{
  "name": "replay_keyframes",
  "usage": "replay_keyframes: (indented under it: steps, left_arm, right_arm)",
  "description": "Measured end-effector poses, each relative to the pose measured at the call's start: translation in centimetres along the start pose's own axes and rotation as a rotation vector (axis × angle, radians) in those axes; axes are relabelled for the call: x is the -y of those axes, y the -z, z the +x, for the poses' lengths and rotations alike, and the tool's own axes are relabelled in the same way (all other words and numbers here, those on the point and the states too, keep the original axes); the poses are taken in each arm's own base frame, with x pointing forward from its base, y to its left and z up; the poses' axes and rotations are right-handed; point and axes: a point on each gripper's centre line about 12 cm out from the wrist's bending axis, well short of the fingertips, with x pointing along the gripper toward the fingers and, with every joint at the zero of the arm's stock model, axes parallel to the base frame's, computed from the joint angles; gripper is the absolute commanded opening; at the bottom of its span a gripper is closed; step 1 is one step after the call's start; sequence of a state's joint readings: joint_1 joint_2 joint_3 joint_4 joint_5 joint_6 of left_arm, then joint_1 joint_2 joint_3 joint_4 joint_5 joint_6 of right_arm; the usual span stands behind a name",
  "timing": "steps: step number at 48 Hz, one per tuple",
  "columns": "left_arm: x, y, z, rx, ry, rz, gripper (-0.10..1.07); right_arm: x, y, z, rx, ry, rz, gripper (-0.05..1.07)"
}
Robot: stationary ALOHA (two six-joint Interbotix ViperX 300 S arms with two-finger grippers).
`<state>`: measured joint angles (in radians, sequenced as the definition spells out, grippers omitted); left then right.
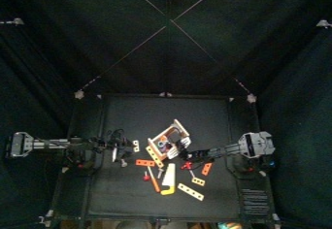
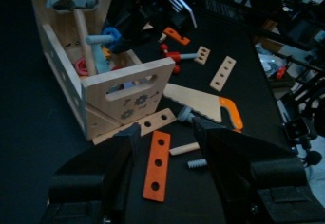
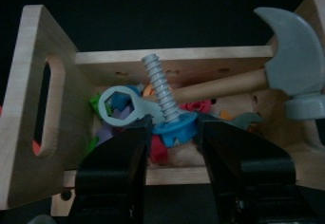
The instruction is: Place blue screw into toolbox
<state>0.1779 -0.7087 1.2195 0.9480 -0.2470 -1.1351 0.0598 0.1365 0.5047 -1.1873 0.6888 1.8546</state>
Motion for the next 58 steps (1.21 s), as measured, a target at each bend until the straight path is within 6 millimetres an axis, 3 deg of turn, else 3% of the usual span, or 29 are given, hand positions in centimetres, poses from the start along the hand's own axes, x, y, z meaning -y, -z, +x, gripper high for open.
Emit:
replay_keyframes:
  steps: [16, 58]
  left_arm:
    - [-0.04, -0.02, 0.00, 0.001, -0.002, -0.005, 0.86]
    - [-0.03, 0.07, 0.02, -0.002, -0.001, -0.007, 0.86]
  right_arm:
    - [-0.14, 0.22, 0.34, -0.005, 0.005, -0.005, 0.89]
    - [-0.06, 0.18, 0.18, -0.011, 0.006, 0.008, 0.90]
